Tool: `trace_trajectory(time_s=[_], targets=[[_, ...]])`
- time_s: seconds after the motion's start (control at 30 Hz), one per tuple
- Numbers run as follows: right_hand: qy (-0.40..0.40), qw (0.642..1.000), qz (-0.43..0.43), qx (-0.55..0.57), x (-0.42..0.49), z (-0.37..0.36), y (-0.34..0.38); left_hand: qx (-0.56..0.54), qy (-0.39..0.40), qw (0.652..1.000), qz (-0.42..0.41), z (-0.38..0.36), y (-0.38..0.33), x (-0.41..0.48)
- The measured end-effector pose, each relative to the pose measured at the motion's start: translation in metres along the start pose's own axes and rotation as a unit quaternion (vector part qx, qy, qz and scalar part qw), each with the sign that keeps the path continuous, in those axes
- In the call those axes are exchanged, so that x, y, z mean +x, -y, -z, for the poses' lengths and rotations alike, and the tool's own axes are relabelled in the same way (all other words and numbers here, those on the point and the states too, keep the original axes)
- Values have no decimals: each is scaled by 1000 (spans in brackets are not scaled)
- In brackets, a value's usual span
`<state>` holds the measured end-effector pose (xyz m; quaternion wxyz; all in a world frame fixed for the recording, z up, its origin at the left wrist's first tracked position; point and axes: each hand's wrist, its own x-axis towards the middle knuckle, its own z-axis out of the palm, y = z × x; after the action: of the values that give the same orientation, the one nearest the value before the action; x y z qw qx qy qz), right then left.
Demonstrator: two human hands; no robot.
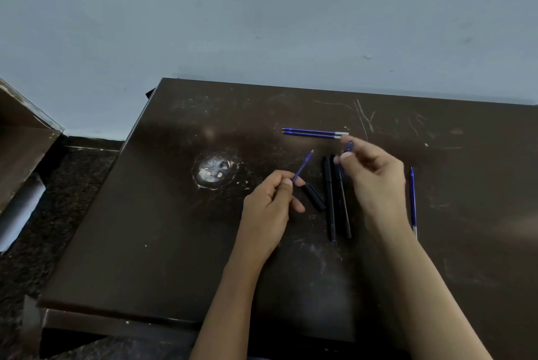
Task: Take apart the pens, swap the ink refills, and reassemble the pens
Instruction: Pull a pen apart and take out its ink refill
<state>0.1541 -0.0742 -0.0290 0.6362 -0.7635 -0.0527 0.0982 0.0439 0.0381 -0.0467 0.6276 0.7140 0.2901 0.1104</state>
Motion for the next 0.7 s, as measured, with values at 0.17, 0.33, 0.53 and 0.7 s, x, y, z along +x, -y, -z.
trace_trajectory(time_s=[0.17,0.33,0.53,0.7], targets=[[79,941,73,-321,-10,-11,-1,-13,-51,999,4,-1,2,3],[89,908,70,-403,-14,-19,-9,6,-51,999,2,-2,3,3],[86,973,37,-209,-21,-23,5,1,-35,999,-11,-5,0,0],[65,995,-39,-62,-32,-41,8,-15,-25,999,-19,-7,-4,-1]])
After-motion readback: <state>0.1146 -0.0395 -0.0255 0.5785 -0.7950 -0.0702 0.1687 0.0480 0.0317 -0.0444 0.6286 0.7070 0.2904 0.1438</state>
